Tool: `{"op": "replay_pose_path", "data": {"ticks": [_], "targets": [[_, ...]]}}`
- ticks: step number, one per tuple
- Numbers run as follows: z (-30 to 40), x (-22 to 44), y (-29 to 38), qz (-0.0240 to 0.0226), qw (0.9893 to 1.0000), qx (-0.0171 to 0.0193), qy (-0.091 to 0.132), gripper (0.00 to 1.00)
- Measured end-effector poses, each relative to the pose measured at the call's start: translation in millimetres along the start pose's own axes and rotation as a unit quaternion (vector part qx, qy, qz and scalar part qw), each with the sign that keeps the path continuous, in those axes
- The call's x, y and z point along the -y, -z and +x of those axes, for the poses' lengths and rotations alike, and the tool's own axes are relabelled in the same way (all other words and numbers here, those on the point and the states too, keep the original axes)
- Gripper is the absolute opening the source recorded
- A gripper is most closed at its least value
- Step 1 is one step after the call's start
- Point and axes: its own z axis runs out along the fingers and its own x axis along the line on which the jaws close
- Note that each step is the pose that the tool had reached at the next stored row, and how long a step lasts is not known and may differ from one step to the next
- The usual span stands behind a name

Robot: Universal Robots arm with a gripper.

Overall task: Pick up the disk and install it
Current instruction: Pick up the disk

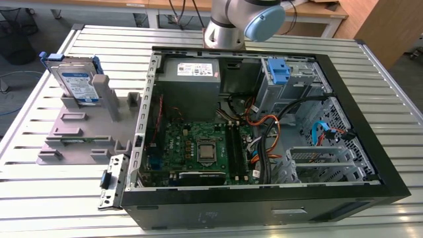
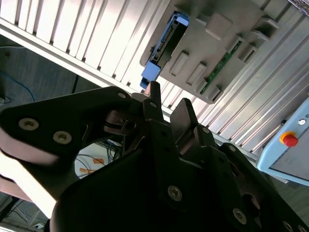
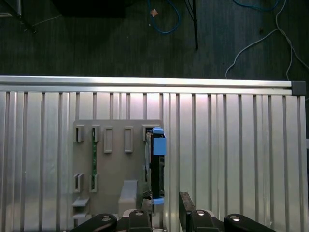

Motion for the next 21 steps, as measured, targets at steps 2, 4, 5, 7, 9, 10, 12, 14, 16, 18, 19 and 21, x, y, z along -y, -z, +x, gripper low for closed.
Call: {"op": "replay_pose_path", "data": {"ticks": [2, 4, 5, 7, 9, 10, 12, 14, 16, 18, 19, 21], "targets": [[0.0, 0.0, -0.6, 0.0002, 1.0, 0.0007, 0.0, 0.35], [0.1, 0.1, -0.8, 0.0001, 1.0, 0.0007, 0.0, 0.35], [0.1, 0.0, -0.8, 0.0001, 1.0, 0.0007, 0.0, 0.35], [0.1, 0.0, -0.8, 0.0001, 1.0, 0.0007, 0.0, 0.35], [0.1, 0.1, -0.8, 0.0001, 1.0, 0.0007, 0.0, 0.35], [0.1, 0.0, -0.9, 0.0001, 1.0, 0.0007, 0.0, 0.35], [0.1, 0.1, -1.5, 0.0004, 1.0, 0.0008, 0.0, 0.35], [0.2, 0.1, -2.2, 0.0008, 1.0, 0.0008, 0.0, 0.35], [0.3, 0.2, -3.2, 0.0015, 1.0, 0.0008, 0.0, 0.35], [0.4, 0.2, -3.9, 0.002, 1.0, 0.0008, 0.0, 0.35], [0.4, 0.2, -4.3, 0.0022, 1.0, 0.0008, 0.0, 0.35], [0.5, 0.2, -4.9, 0.0027, 1.0, 0.0008, 0.0, 0.35]]}}
